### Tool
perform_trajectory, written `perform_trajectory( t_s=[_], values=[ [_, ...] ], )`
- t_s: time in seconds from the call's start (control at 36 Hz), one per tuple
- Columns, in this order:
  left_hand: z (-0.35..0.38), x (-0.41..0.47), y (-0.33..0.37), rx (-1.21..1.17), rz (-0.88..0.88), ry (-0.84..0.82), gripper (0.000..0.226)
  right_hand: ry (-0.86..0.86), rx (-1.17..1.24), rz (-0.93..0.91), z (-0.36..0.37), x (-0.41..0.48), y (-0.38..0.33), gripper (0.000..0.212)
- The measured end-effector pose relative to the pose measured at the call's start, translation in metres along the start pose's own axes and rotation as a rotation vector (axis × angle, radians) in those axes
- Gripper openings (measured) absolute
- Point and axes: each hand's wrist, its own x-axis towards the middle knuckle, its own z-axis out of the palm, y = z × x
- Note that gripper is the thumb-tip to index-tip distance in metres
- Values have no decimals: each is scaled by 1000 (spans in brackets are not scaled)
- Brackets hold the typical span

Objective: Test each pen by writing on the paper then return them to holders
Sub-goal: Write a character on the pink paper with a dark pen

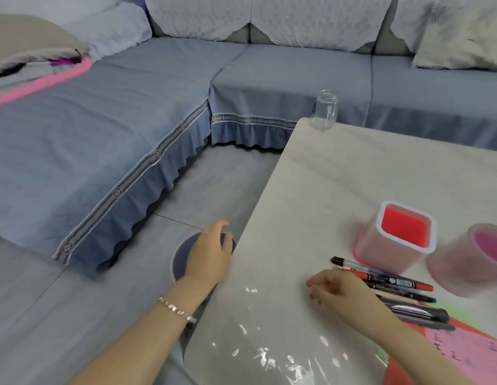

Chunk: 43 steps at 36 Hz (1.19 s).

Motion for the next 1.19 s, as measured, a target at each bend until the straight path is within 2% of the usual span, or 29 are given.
perform_trajectory(
  t_s=[0.19, 0.36, 0.53, 0.61, 0.69, 0.81, 0.94, 1.19],
  values=[
    [38, -64, 81, -161, 374, -170, 22, 96, -81, -4, -31, -29, 32, 19],
    [90, -108, 132, -167, 552, -306, 41, 263, -49, 93, -64, -73, 85, 29],
    [133, -140, 157, -96, 711, -451, 46, 492, -11, 219, -110, -117, 144, 32],
    [147, -147, 158, -26, 741, -502, 47, 599, -93, 303, -131, -129, 163, 21],
    [157, -150, 155, 67, 777, -494, 53, 658, -243, 378, -150, -134, 181, 24],
    [164, -151, 153, 150, 821, -446, 55, 631, -410, 394, -163, -132, 204, 22],
    [168, -155, 148, 117, 795, -446, 55, 578, -568, 339, -160, -123, 216, 25],
    [170, -159, 145, 146, 828, -418, 54, 566, -621, 311, -157, -119, 222, 26]
  ],
)
